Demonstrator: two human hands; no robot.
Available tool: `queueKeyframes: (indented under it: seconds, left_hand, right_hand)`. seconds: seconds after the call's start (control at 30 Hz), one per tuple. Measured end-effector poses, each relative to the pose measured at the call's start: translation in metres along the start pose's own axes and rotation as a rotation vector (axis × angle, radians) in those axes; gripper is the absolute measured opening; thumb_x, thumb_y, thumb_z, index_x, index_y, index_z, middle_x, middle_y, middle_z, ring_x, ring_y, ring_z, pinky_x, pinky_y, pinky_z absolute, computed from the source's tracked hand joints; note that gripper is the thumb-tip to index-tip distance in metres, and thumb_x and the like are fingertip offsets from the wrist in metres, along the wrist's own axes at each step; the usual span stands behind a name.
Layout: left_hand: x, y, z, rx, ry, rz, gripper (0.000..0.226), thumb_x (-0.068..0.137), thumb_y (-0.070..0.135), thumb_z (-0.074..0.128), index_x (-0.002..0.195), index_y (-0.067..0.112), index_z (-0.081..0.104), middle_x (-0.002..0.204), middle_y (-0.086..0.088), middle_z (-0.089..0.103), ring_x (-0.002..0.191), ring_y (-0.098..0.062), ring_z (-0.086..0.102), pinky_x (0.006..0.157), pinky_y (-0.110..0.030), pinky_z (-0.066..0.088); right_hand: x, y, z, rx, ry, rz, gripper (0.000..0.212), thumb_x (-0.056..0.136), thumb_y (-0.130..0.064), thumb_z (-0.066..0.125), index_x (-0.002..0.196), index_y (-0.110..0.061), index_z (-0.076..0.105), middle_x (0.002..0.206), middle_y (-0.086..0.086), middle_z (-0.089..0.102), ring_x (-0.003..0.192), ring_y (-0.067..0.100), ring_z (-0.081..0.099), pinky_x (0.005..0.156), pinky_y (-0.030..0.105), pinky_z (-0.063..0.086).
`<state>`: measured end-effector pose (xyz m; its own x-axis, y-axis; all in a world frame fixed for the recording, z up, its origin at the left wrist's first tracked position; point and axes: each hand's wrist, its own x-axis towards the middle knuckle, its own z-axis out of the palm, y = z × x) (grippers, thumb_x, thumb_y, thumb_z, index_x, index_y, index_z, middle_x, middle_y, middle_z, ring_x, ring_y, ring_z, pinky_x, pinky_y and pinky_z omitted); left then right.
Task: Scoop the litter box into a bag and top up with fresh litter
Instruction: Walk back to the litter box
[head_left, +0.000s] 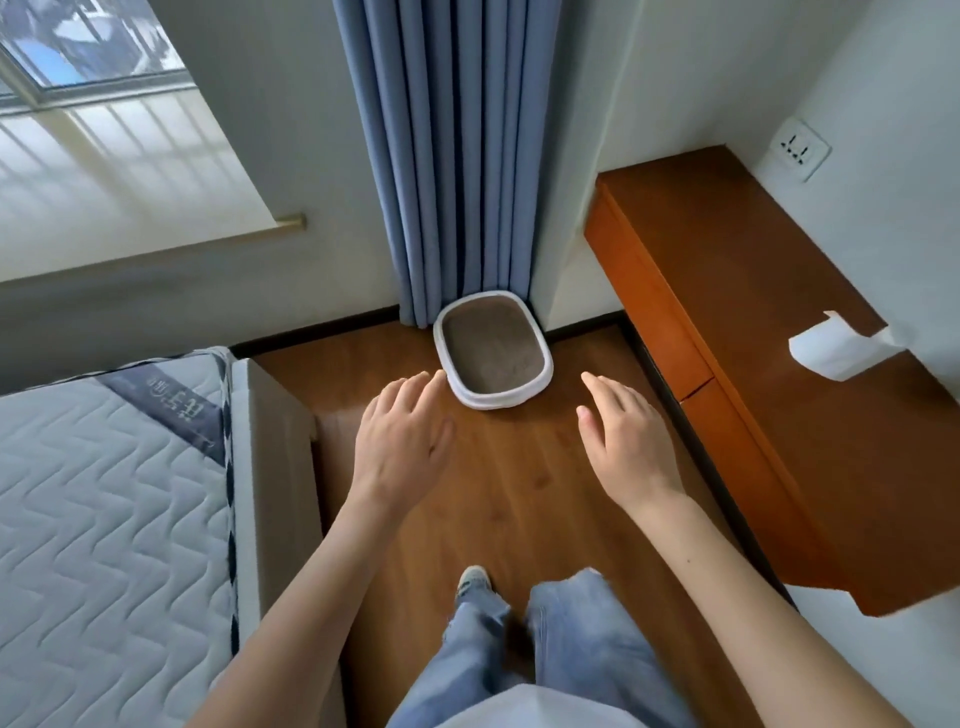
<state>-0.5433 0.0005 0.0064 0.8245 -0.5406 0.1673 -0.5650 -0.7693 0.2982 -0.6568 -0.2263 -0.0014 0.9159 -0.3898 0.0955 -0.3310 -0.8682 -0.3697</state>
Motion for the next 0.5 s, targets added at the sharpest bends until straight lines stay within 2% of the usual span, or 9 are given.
queueKeyframes:
  seconds: [0.23,0.5]
  left_hand:
    - [0.054,-0.003,0.050,0.032,-0.068,-0.075,0.045,0.092,0.030,0.045,0.134,0.014,0.050,0.129,-0.005,0.058,0.120,-0.026,0.051,0.096,-0.041,0.044]
    - [0.113,-0.015,0.130,0.021,-0.094,-0.239,0.046,0.093,0.029,0.046,0.136,0.014,0.049,0.131,-0.005,0.057,0.121,-0.026,0.049,0.096,-0.041,0.043]
  right_hand:
    - [0.079,0.038,0.027,0.013,-0.070,-0.017,0.041,0.099,-0.027,0.045,0.137,-0.011,0.050,0.135,0.010,0.056,0.127,0.025,0.051,0.102,0.039,0.046]
    - [0.173,0.087,0.096,0.005,-0.168,-0.081,0.041,0.100,-0.024,0.045,0.137,-0.009,0.049,0.134,0.011,0.057,0.124,0.026,0.051,0.099,0.034,0.043]
